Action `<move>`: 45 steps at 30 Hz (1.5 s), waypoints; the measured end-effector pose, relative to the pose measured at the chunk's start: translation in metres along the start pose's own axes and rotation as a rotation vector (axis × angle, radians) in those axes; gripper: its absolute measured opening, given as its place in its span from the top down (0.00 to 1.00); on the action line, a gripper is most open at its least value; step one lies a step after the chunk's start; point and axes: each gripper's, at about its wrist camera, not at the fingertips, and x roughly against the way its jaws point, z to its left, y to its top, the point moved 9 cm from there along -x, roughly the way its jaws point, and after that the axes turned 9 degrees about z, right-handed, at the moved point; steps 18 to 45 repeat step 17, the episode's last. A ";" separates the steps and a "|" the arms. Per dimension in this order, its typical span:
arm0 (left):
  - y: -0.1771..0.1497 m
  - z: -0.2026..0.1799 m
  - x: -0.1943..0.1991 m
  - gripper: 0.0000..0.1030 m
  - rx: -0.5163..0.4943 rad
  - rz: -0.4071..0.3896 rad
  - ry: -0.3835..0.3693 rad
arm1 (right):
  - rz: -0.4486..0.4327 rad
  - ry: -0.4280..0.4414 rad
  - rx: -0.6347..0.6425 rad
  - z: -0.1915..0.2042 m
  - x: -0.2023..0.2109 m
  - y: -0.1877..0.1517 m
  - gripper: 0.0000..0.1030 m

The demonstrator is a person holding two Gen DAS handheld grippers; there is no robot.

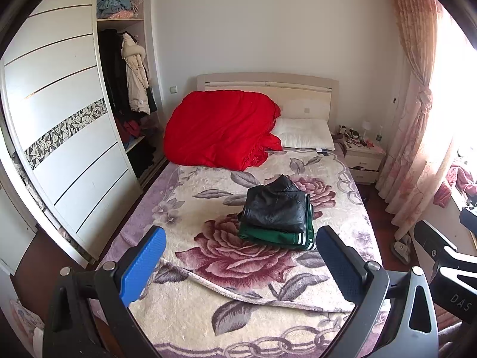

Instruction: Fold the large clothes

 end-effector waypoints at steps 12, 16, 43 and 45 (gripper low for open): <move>0.003 -0.002 0.002 0.00 0.002 -0.004 0.004 | -0.001 0.001 0.003 0.000 -0.001 0.004 0.00; -0.002 -0.002 0.006 0.00 0.009 -0.018 0.010 | -0.002 0.002 0.003 0.000 -0.002 0.004 0.00; -0.001 -0.002 0.007 0.00 0.009 -0.021 0.010 | -0.002 0.001 0.003 0.001 -0.002 0.005 0.00; -0.001 -0.002 0.007 0.00 0.009 -0.021 0.010 | -0.002 0.001 0.003 0.001 -0.002 0.005 0.00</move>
